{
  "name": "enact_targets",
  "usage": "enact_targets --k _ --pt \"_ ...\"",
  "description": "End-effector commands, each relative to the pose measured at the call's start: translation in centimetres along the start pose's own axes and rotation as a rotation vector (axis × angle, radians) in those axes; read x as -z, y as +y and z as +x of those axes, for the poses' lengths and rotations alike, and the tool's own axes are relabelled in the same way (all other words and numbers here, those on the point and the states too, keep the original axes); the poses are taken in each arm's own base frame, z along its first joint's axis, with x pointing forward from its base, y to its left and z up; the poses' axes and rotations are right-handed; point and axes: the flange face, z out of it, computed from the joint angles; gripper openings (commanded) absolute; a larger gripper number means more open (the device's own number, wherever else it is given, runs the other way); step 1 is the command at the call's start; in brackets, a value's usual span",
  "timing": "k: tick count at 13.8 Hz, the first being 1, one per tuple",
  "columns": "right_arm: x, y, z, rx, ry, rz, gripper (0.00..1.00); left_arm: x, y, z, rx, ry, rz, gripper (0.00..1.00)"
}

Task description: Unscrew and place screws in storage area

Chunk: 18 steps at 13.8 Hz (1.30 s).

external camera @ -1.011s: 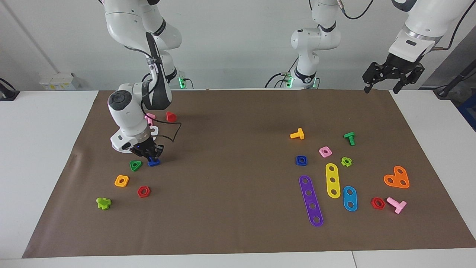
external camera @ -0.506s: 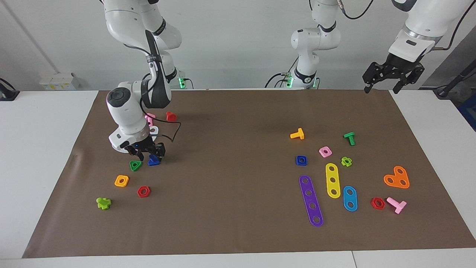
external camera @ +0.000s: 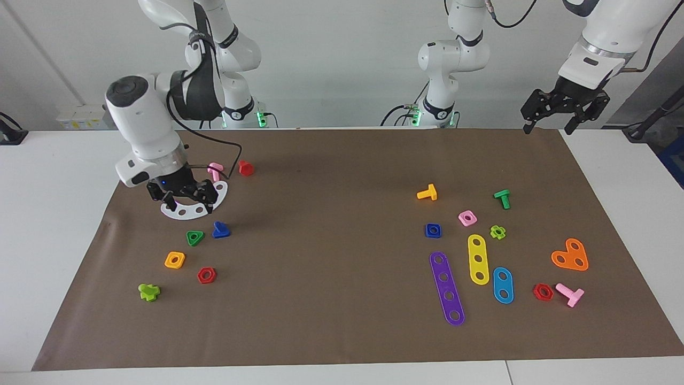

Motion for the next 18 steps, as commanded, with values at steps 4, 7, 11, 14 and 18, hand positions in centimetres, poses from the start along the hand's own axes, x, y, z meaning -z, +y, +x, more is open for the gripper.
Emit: enact_targets --k 4,7,11,14,18 --pt "11.8 3.2 -2.1 -0.05 -0.027 -0.008 1.0 0.2 -0.2 -1.0 -0.001 -0.006 0.002 1.0" --pt "15.5 4.3 -2.8 -0.057 -0.052 -0.023 1.0 0.2 -0.2 -1.0 -0.001 -0.006 0.002 1.0" --pt "15.2 2.8 -3.5 -0.031 -0.069 -0.022 1.0 0.2 -0.2 -1.0 -0.001 -0.006 0.002 1.0" --pt "15.0 2.2 -3.2 -0.022 -0.075 -0.026 1.0 0.2 -0.2 -1.0 -0.001 -0.004 0.003 1.0" --pt "14.5 1.9 -3.3 -0.017 -0.083 -0.024 1.0 0.2 -0.3 -1.0 0.001 -0.006 0.002 1.0"
